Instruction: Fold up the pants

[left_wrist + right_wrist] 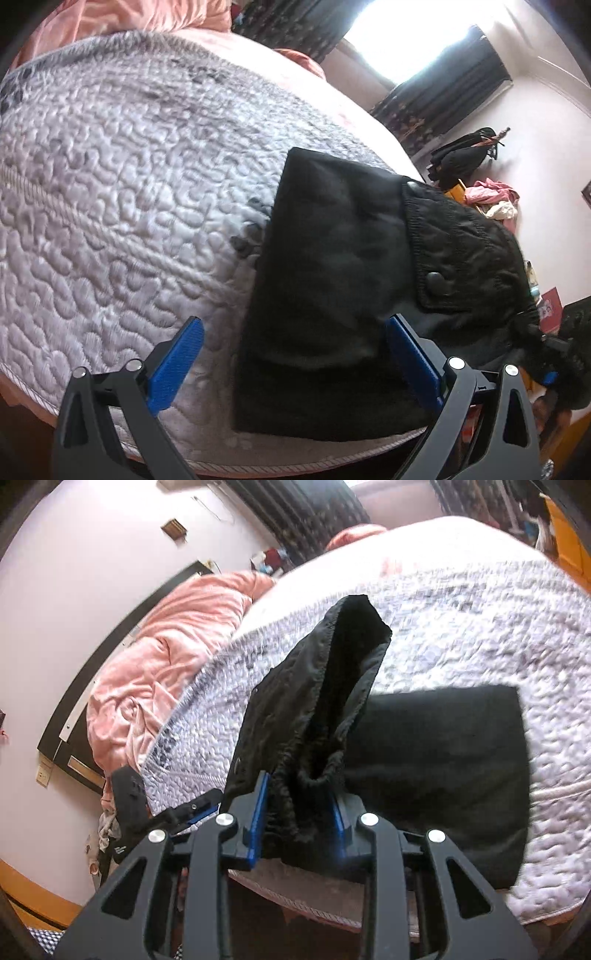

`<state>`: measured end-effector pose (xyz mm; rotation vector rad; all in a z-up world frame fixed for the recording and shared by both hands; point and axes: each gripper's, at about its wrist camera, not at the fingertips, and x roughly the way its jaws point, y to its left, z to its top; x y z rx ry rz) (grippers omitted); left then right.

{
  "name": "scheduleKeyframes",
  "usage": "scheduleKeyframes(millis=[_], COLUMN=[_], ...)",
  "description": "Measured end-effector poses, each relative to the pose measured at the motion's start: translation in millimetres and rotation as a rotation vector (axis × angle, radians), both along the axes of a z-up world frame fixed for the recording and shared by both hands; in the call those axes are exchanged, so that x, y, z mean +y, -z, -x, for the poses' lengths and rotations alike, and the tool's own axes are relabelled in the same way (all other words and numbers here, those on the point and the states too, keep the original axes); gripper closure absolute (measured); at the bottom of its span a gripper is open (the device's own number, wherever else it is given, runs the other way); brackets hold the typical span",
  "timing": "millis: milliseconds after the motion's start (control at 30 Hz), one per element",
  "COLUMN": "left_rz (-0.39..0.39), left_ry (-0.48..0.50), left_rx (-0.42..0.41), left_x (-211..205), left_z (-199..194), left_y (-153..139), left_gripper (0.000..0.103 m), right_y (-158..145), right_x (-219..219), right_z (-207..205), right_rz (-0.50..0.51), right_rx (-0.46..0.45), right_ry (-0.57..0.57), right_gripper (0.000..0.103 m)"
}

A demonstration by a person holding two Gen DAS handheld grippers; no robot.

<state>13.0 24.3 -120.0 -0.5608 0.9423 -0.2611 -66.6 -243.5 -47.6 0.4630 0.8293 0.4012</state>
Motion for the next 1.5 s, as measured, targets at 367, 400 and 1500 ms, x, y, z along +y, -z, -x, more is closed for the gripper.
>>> scheduleKeyframes(millis=[367, 400, 1500], left_rz=[-0.074, -0.082, -0.154], left_ry=[0.116, 0.124, 0.194], left_rx=[-0.030, -0.032, -0.008], left_x=[-56, -59, -95], left_z=[-7, -7, -5], left_y=[-9, -8, 2], left_gripper=[0.004, 0.004, 0.004], right_y=[14, 17, 84], right_x=[-53, -56, -136], right_z=[16, 16, -66], right_rz=[0.019, 0.019, -0.012], right_rx=[0.037, 0.043, 0.206], right_ry=[0.111, 0.115, 0.203], right_gripper=[0.074, 0.074, 0.033])
